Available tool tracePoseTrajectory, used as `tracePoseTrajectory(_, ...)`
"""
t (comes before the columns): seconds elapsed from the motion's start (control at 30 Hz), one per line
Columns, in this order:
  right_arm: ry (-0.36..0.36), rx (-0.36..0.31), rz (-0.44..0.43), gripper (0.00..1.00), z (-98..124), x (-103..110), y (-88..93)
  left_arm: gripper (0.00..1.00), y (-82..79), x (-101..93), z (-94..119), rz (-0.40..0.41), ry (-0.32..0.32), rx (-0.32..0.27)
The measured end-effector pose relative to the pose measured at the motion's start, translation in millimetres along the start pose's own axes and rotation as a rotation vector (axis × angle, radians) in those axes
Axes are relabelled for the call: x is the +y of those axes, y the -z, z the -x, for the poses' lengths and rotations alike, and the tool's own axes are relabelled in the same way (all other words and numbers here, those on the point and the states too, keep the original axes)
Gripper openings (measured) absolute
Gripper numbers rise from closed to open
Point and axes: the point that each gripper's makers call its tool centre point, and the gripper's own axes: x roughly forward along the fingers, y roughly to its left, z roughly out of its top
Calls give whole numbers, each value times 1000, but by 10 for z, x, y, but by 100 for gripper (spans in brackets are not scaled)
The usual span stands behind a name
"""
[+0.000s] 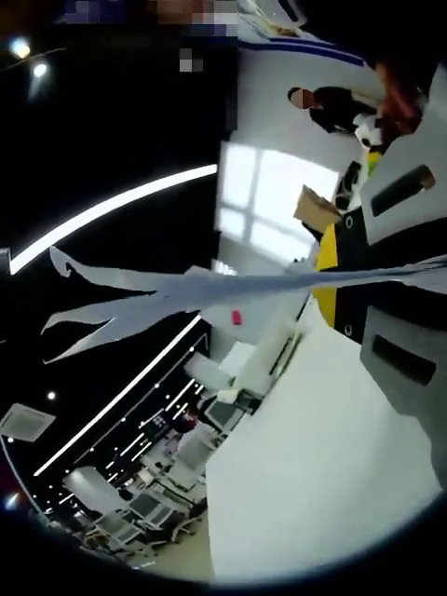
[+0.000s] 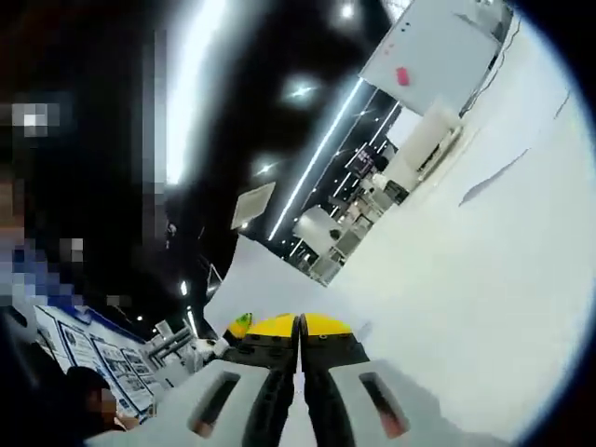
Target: Organize the stack of printing papers by aligning and flattening the scattered papers on the table
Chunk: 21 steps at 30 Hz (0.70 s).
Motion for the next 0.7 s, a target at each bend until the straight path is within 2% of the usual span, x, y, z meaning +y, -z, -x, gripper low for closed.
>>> tracePoseTrajectory(0.17,-2,29,99,0,24,13,-47,5,16,-9,0,-4,7,10)
tracePoseTrajectory(0.37,22,39,223,0,80,-64,-242,5,46,-13,-15,-21,3,27)
tracePoseTrajectory(0.53,36,35,246,0,139,-136,-422,5,76,-7,-25,-44,2,45)
tracePoseTrajectory(0.7,30,58,297,2,176,-152,-496,6,98,-2,-31,-57,0,58)
